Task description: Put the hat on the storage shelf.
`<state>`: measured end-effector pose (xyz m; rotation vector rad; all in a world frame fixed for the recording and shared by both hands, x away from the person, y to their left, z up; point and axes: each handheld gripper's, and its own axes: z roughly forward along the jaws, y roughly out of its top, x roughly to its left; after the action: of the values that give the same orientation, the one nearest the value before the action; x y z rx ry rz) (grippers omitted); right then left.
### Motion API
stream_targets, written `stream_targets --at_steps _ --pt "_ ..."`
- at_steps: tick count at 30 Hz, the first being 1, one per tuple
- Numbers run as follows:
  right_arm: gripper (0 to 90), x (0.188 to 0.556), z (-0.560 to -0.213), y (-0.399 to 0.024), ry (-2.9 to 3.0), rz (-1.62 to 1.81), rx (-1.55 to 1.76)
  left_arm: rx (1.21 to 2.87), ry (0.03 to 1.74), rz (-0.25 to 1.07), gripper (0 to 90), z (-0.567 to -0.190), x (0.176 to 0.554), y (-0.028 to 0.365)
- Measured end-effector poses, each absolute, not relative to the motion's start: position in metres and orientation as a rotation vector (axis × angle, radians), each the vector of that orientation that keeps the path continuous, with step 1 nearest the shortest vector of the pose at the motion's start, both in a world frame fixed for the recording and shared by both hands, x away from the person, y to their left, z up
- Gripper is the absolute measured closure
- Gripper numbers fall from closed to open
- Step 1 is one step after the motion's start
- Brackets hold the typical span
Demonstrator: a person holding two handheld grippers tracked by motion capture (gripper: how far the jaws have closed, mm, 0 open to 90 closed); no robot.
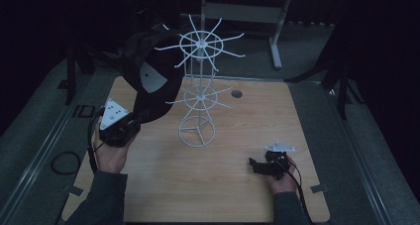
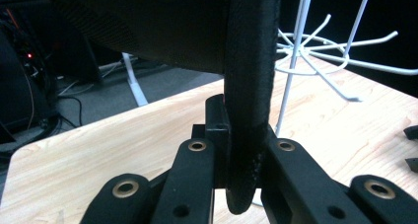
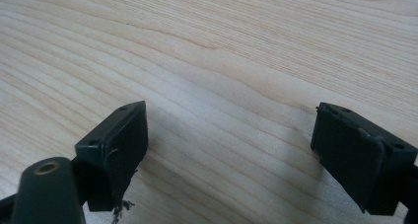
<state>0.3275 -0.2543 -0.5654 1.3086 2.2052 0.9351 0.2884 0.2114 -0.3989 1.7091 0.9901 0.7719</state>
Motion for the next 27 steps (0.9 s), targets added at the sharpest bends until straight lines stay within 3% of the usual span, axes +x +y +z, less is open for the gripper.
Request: stream_targets --at_steps 10,18,27 --pt "13.9 0.3274 -0.5653 -0.2541 2.206 0.935 1.310 1.700 0.989 0.769 83.3 -0.4010 0.2868 0.2127" --pt "13.9 0.3273 -0.5654 -0.2541 2.205 0.935 1.310 1.685 0.982 0.759 62.5 -0.3990 0.2856 0.2130" --pt "13.9 0.3273 -0.5653 -0.2541 2.206 0.935 1.310 1.643 1.020 0.729 48.4 -0.4008 0.2847 0.2178"
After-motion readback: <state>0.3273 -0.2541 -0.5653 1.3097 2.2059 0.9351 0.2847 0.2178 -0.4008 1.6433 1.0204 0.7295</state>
